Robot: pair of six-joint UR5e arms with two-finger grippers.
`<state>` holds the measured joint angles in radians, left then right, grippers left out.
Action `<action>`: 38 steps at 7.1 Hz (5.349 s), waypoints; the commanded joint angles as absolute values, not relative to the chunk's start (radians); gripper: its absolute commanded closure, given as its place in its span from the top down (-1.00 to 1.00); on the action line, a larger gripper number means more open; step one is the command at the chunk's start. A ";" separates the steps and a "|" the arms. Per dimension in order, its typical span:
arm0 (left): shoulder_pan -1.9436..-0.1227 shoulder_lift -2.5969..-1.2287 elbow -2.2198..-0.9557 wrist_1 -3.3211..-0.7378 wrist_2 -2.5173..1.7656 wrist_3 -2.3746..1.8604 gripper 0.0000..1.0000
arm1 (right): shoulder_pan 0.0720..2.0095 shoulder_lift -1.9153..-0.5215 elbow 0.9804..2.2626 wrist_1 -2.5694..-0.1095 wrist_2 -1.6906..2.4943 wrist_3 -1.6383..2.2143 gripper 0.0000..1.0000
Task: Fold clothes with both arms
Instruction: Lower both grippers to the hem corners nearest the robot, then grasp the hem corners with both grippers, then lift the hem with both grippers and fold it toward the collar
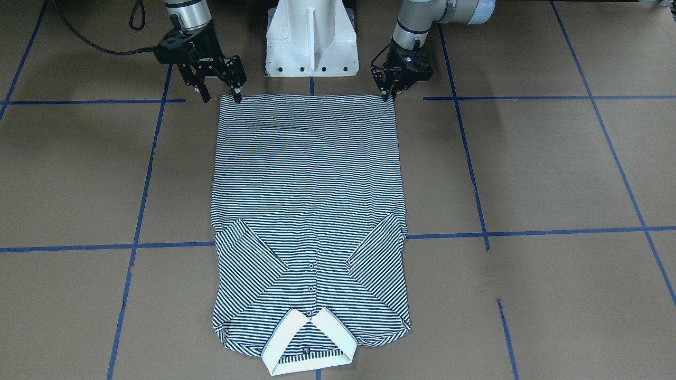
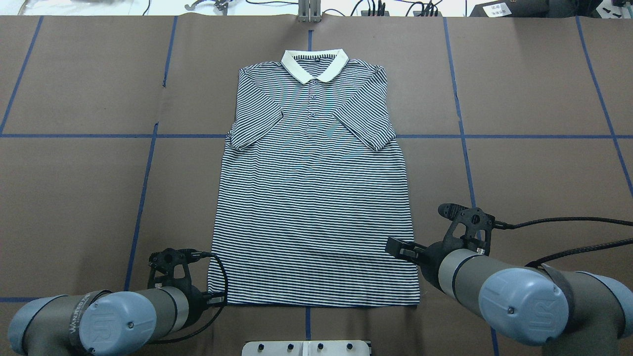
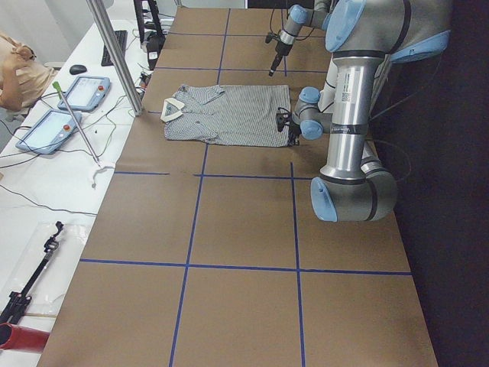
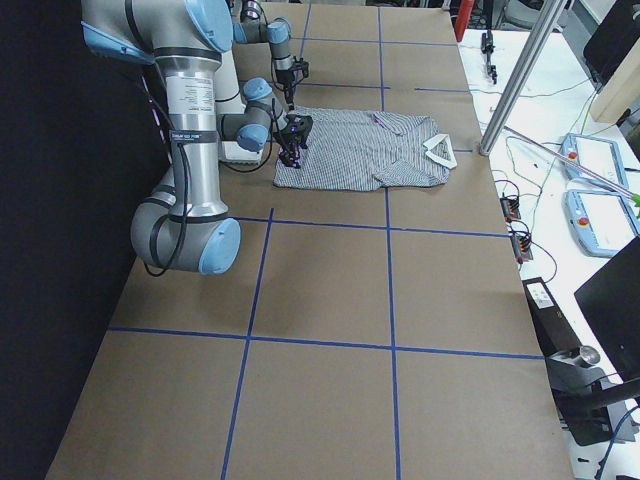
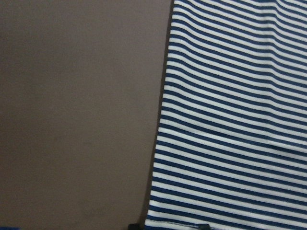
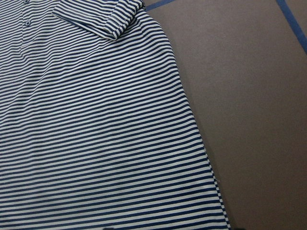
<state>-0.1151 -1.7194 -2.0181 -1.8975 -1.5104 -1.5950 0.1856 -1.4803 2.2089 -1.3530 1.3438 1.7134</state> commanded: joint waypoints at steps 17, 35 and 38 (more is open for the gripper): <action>-0.117 -1.759 -2.031 -1.901 -1.519 -1.597 -1.00 | -0.012 -1.462 2.089 -1.493 1.207 1.858 -1.00; -0.761 -2.152 -1.845 -1.569 -1.787 -1.034 -1.00 | 0.764 -1.001 1.841 -1.676 1.744 1.348 -1.00; -0.787 -2.216 -1.544 -1.816 -1.779 -1.006 -1.00 | 0.795 -0.845 1.443 -1.438 1.740 1.332 -1.00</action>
<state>-0.7763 -2.1888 -1.6584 -1.7259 -1.7854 -1.0196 0.7808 -0.8905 1.5909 -1.5398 1.7405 1.3426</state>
